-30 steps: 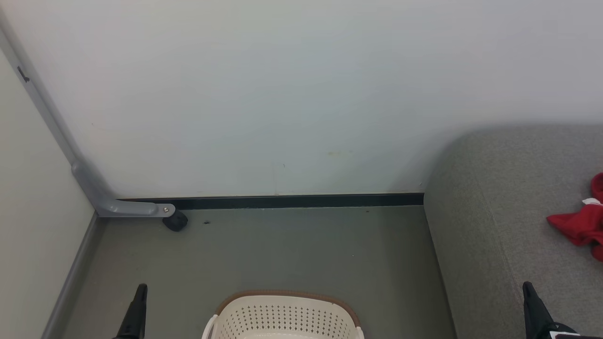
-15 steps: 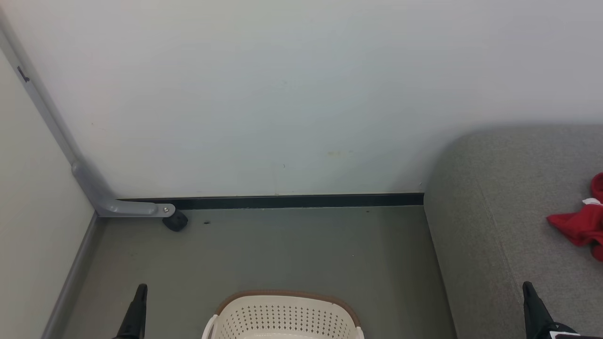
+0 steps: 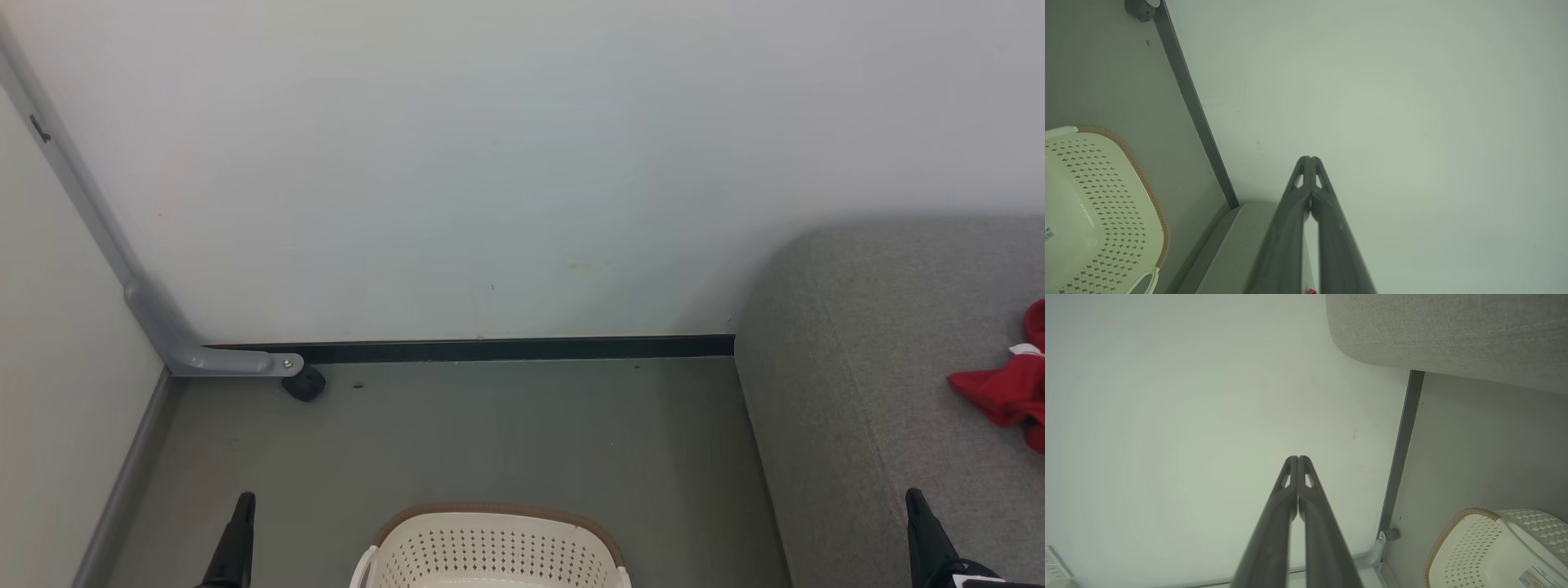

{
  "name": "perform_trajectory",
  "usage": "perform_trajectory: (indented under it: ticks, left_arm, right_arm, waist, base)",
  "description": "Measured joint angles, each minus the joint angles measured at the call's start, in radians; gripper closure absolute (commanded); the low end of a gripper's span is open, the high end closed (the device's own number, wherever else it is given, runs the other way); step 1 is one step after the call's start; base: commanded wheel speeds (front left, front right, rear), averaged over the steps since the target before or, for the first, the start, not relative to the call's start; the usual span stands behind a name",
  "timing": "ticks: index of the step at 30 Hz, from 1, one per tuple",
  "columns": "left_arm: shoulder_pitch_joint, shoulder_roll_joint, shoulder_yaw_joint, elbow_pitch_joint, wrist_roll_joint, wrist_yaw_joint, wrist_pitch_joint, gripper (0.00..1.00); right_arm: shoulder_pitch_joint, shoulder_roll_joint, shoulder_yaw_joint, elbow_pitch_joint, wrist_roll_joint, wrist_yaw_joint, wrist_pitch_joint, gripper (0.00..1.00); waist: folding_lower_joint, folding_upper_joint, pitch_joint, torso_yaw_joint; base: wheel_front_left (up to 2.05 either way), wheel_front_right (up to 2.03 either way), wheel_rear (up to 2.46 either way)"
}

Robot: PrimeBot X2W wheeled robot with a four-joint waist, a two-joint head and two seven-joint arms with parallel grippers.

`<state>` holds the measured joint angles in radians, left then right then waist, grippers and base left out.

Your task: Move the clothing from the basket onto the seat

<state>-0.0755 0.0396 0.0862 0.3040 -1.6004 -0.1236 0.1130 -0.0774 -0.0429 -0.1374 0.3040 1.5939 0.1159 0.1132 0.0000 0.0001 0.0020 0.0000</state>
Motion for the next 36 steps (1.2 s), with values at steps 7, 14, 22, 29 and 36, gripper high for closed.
perform_trajectory:
  ticks: [7,14,22,29,36]
  left_arm:
    - [0.000,0.000,0.000,0.000,0.000,0.000,0.000,1.00]
    - [0.000,0.000,0.000,-0.001,0.000,0.000,0.000,1.00]
    - [0.000,0.000,0.000,-0.001,0.000,0.000,0.000,1.00]
    - [0.000,0.000,0.000,-0.001,0.000,0.000,0.000,1.00]
    - [0.000,0.000,0.000,-0.001,0.000,0.000,0.000,1.00]
  right_arm:
    - [0.000,0.000,0.000,0.000,0.000,0.000,0.000,1.00]
    - [0.000,0.000,0.000,0.000,0.000,0.000,0.000,1.00]
    - [0.000,0.000,0.000,0.000,0.000,0.000,0.000,1.00]
    - [0.000,0.000,0.000,0.000,0.000,0.000,0.000,1.00]
    - [0.000,0.000,0.000,-0.001,0.000,0.000,0.000,1.00]
  waist:
    - [0.0000,-0.0001,0.000,0.000]
    - [0.0000,0.0000,0.000,0.000]
    - [0.0000,0.0000,0.000,0.000]
    - [0.0000,-0.0001,0.000,0.000]
    - [0.0000,0.0000,0.000,0.000]
  base:
    - [0.00,0.00,0.00]
    - [0.00,0.00,0.00]
    - [0.00,0.00,0.00]
    - [0.00,0.00,0.00]
    - [0.00,0.00,0.00]
